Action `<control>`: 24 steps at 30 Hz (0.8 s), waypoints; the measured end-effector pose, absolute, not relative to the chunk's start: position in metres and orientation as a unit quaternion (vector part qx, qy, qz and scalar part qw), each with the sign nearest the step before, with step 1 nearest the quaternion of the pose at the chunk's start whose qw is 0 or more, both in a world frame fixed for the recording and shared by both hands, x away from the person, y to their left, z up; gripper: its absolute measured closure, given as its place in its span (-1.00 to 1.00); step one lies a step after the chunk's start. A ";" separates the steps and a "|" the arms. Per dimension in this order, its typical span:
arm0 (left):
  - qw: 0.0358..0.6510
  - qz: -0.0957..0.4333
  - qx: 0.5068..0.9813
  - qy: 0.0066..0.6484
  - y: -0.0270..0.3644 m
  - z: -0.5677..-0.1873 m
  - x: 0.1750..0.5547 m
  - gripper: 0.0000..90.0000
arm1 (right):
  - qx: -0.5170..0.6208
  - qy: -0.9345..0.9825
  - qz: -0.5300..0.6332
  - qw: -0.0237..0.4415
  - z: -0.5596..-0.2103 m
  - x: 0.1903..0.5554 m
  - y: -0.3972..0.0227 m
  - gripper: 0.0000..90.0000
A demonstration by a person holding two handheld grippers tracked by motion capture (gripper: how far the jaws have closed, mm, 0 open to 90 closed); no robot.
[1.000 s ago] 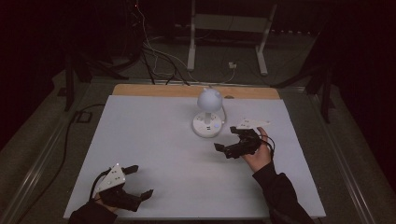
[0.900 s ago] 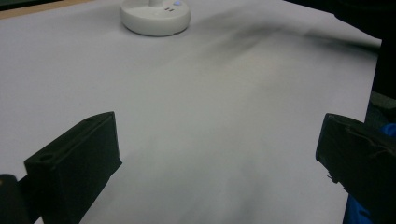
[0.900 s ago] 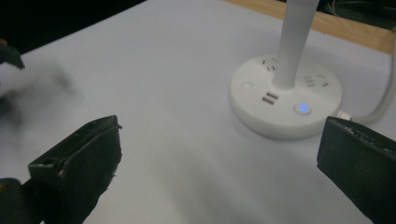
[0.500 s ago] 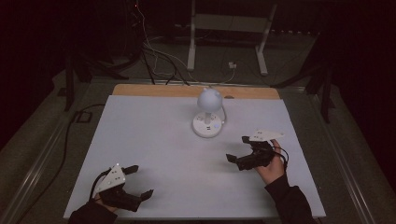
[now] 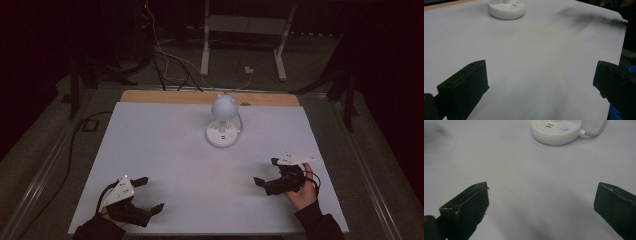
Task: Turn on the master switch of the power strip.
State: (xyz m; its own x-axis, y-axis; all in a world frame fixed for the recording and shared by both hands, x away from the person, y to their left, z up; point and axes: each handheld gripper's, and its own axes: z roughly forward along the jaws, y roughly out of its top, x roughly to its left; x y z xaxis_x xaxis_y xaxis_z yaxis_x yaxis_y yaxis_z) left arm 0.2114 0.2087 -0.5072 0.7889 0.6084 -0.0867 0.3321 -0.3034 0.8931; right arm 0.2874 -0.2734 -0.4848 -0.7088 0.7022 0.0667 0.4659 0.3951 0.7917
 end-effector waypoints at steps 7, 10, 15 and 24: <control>0.512 0.136 0.795 0.295 0.209 -0.507 0.211 -0.99 | 0.357 0.829 0.408 0.139 -0.496 0.279 -0.286 -1.00; 0.512 0.135 0.796 0.295 0.209 -0.507 0.211 -0.99 | 0.367 0.828 0.402 0.138 -0.500 0.275 -0.293 -1.00; 0.511 0.135 0.796 0.294 0.209 -0.507 0.211 -0.99 | 0.380 0.829 0.384 0.147 -0.508 0.268 -0.304 -1.00; 0.509 0.135 0.798 0.293 0.207 -0.507 0.211 -0.99 | 0.394 0.833 0.359 0.150 -0.522 0.257 -0.322 -1.00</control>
State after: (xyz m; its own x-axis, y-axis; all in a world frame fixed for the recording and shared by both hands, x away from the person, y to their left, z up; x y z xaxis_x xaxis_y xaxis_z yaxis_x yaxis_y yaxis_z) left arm 0.2108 0.2073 -0.5074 0.7923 0.6046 -0.0826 0.3295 -0.3099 0.8918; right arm 0.2568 -0.3216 -0.5219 -0.6447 0.7638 0.0320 0.5482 0.4328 0.7156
